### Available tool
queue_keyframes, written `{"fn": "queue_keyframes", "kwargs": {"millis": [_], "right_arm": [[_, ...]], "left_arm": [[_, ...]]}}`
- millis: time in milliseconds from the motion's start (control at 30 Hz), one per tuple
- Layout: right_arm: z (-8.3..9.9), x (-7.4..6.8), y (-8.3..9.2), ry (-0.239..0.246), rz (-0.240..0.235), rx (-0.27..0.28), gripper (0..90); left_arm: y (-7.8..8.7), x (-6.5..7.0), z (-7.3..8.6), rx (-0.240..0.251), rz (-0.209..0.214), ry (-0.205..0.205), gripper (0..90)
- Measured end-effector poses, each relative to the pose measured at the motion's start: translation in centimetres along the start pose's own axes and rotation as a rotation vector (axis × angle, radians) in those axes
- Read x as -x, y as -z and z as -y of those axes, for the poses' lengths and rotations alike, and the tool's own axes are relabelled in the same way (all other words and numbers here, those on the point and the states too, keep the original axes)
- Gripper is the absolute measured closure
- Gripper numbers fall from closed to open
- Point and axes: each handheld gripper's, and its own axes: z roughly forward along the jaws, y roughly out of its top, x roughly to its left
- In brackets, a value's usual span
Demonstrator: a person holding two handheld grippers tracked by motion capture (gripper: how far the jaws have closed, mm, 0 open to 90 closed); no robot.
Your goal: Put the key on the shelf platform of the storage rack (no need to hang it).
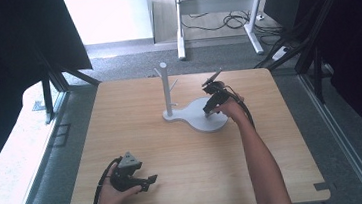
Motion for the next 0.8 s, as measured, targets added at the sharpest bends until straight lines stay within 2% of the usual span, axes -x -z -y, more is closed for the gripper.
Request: {"fn": "queue_keyframes", "kwargs": {"millis": [67, 233, 500, 800], "right_arm": [[0.1, 0.0, 0.2, 0.004, 0.013, 0.012, 69.9], [0.5, 0.2, 1.3, 0.003, 0.018, 0.091, 60.9], [1.8, -0.2, 2.5, 0.041, 0.034, 0.126, 55.5], [3.8, -0.7, 4.4, 0.061, 0.022, 0.157, 52.3]], "left_arm": [[0.0, 0.0, 0.0, -0.001, 0.0, 0.001, 21.4], [-0.1, 0.1, 0.0, 0.001, 0.001, 0.003, 21.4], [-0.3, 0.2, 0.0, -0.012, 0.003, -0.01, 21.4], [-0.1, 0.1, -0.1, 0.0, -0.007, -0.007, 21.5]]}}
